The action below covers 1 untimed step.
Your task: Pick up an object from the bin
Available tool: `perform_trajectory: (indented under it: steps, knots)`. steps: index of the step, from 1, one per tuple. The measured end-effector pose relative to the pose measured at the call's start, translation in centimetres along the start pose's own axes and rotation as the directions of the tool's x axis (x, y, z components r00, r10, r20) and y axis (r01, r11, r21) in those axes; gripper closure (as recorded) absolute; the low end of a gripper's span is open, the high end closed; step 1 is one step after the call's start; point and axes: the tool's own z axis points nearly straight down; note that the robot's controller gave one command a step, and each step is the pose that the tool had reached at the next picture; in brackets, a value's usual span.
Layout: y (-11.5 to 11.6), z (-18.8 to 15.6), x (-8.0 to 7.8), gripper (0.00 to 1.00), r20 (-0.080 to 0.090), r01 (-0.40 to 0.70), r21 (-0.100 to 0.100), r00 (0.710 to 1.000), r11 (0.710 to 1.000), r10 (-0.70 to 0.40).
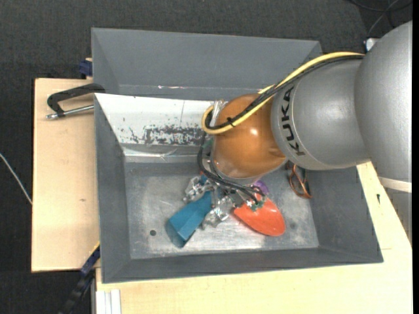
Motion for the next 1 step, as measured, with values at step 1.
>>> perform_trajectory:
  steps: [1]
  knots:
    - [0.00, 0.00, 0.00, 1.00, 0.000, 0.000, 0.000, 1.000, 1.000, 0.000]
